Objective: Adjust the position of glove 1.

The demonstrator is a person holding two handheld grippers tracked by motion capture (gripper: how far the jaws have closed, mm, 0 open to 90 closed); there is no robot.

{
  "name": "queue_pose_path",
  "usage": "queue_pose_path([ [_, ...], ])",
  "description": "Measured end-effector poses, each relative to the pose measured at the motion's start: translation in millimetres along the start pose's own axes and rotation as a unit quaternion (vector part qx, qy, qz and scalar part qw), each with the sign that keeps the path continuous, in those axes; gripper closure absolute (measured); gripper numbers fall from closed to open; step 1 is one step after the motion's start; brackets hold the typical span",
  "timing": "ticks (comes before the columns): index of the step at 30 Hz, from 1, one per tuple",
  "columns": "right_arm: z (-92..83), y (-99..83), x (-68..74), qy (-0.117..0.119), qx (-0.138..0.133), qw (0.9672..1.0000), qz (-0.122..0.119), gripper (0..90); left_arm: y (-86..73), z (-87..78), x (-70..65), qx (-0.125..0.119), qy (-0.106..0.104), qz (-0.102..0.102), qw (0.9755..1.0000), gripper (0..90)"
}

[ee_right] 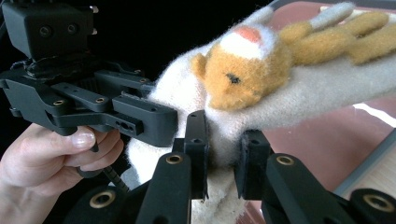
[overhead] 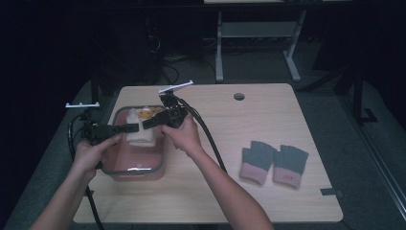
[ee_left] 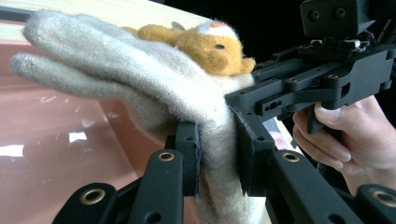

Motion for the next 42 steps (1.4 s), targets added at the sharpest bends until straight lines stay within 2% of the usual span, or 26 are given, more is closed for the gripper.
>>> queue_pose_path([
  [10,13.3,-2.6,-5.3,0.008,0.009,0.9999,0.012,77.3,-3.1,0.0,13.1,0.004,0.009,-0.013,0.9999,73.0],
  [15,21.9,-6.5,-10.4,0.007,0.016,0.9997,0.017,77.2,-7.5,1.3,22.1,0.011,0.019,-0.025,0.9995,73.0],
  [30,43.1,-18.2,-20.8,0.006,0.03,0.999,0.032,77.0,-16.2,5.1,41.6,0.024,0.044,-0.038,0.998,73.0],
  [35,49.8,-23.1,-24.7,0.008,0.035,0.9986,0.038,76.9,-19.3,6.6,47.2,0.034,0.062,-0.032,0.997,73.0],
  [39,53.9,-27.4,-29.1,0.008,0.039,0.9982,0.046,76.8,-22.9,10.7,52.1,0.042,0.072,-0.035,0.9959,73.0],
  [42,57.6,-31.9,-33.6,0.002,0.047,0.9978,0.047,76.5,-25.5,14.2,56.5,0.049,0.082,-0.031,0.995,73.0],
])
Point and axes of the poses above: each handheld gripper's, and its own axes: z roughly forward along the jaws, y roughly out of its top, x roughly to its left, the point moved 9 cm from there along z, roughly forward along the jaws, and after that the axes turned 10 degrees about -z, right-handed, at the moved point
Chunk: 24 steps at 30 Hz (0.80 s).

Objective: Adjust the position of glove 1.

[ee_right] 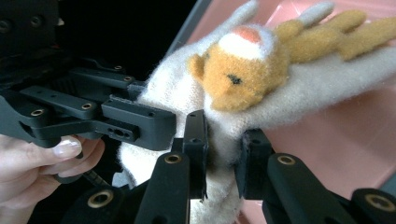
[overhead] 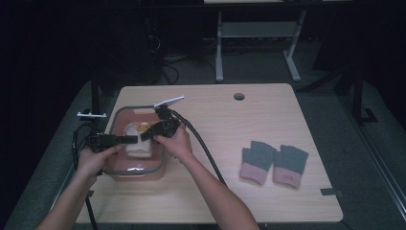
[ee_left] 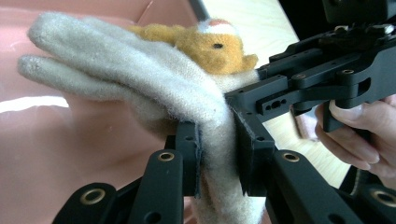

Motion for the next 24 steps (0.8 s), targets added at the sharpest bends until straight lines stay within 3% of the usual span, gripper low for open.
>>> queue_pose_path([
  [15,6.1,-10.1,-8.2,-0.037,0.034,0.9987,-0.006,73.9,-9.4,13.0,10.6,0.026,0.052,0.015,0.9982,73.3],
  [18,3.7,-11.4,-9.0,-0.042,0.04,0.9983,-0.005,73.5,-11.4,15.0,13.6,0.034,0.067,0.022,0.9969,73.3],
  [22,-2.9,-12.0,-11.7,-0.047,0.037,0.9982,-0.006,73.8,-13.6,17.8,20.1,0.035,0.083,0.016,0.9958,73.4],
  [24,-7.3,-11.5,-11.6,-0.049,0.035,0.9982,-0.009,73.7,-16.7,18.8,25.0,0.049,0.097,0.023,0.9938,73.4],
])
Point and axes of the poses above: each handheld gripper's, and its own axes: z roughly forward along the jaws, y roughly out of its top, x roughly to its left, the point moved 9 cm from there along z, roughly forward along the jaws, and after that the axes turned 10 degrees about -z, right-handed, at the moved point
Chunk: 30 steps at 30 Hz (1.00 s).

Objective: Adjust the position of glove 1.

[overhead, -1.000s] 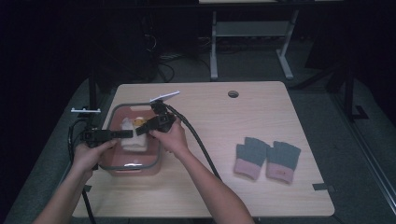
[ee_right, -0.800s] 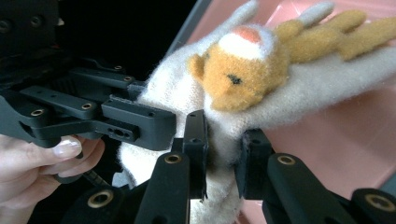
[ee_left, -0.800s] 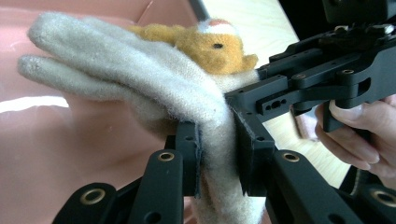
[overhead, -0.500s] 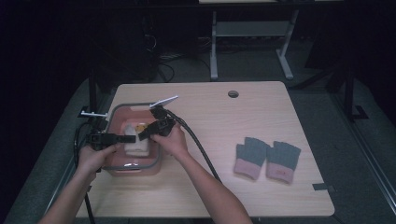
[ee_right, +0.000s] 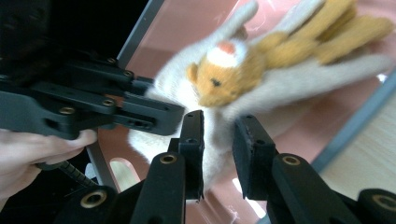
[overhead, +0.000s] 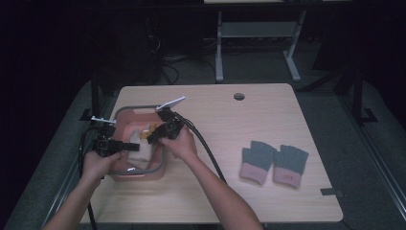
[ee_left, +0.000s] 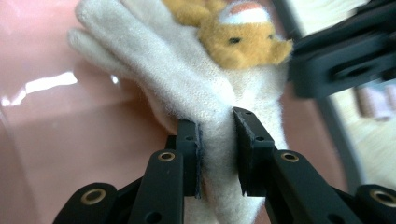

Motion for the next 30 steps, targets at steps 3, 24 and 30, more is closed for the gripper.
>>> queue_pose_path([
  [3,-6.2,2.4,1.6,0.003,-0.011,0.9999,0.001,73.7,-1.4,2.2,-1.9,0.009,0.014,0.007,0.9998,73.1],
  [24,-33.0,-1.5,8.1,0.016,-0.042,0.9989,-0.013,71.8,16.3,-18.0,-7.4,-0.027,0.08,0.024,0.9961,57.8],
  [30,-41.5,-7.2,7.4,0.02,-0.048,0.9985,-0.015,70.7,13.5,-10.2,-8.9,0.001,0.103,0.047,0.9936,68.9],
])
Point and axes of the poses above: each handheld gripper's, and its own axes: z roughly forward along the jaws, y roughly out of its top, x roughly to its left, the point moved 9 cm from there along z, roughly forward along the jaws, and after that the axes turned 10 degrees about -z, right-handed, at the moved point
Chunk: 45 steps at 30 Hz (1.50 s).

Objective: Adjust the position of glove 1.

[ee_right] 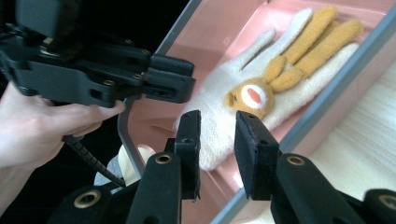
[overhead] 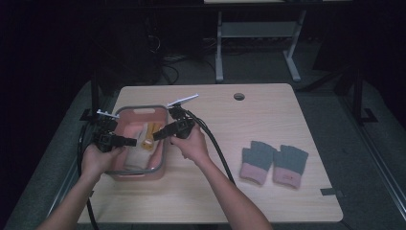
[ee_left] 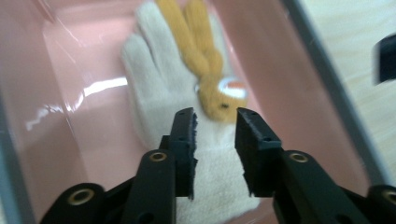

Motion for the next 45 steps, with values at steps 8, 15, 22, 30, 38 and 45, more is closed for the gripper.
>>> queue_pose_path([
  [8,-11.9,-6.6,-4.0,0.005,-0.011,0.9999,0.003,69.5,-7.7,27.1,4.2,0.053,0.063,0.026,0.9963,69.0],
  [15,-17.7,-11.6,-4.9,0.007,-0.012,0.9999,-0.001,68.1,-13.1,41.2,5.3,0.095,0.07,0.03,0.9925,68.8],
  [22,-22.5,-16.6,-5.3,0.01,-0.01,0.9999,-0.003,66.9,-8.7,34.6,3.7,0.071,0.066,0.022,0.9951,66.0],
  [30,-30.0,-24.4,-9.9,0.012,-0.011,0.9999,-0.006,64.8,6.6,12.0,-3.8,-0.002,0.053,0.021,0.9984,60.0],
  [38,-45.6,-33.3,-19.9,0.01,-0.019,0.9998,0.001,60.5,16.4,1.1,-35.3,-0.053,0.022,0.038,0.9976,57.6],
  [45,-59.9,-41.5,-27.6,0.003,-0.026,0.9996,0.005,57.8,18.4,-0.6,-59.5,-0.066,-0.004,0.051,0.9965,55.3],
])
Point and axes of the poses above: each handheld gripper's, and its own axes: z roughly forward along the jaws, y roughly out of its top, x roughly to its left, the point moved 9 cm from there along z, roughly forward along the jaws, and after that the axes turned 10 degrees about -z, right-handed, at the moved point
